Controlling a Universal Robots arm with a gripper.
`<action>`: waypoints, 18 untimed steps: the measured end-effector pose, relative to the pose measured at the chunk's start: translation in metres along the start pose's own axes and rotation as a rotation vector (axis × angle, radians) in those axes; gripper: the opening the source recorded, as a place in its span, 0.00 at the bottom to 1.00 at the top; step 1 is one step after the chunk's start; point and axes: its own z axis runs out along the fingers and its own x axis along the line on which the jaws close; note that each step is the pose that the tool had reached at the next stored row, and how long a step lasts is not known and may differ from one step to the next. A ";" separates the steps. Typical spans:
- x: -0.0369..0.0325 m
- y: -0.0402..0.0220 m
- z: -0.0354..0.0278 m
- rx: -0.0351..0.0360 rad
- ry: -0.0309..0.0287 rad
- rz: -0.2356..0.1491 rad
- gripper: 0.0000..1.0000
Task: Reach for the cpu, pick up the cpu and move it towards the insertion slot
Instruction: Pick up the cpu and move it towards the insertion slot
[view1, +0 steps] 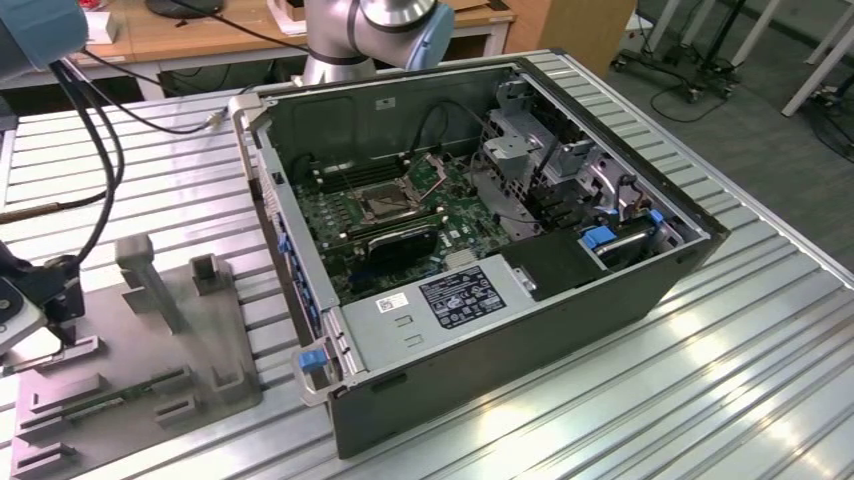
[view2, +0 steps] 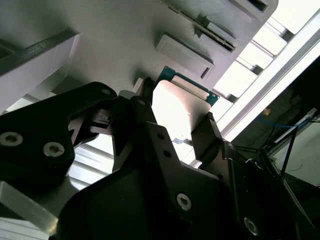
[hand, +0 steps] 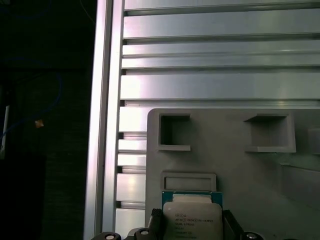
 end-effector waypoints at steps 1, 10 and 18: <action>0.0000 0.0001 -0.0010 0.0000 0.0000 0.000 0.54; 0.0000 0.0008 -0.0104 0.0000 -0.0001 0.000 0.54; 0.0000 0.0014 -0.0187 0.0000 0.0000 0.000 0.54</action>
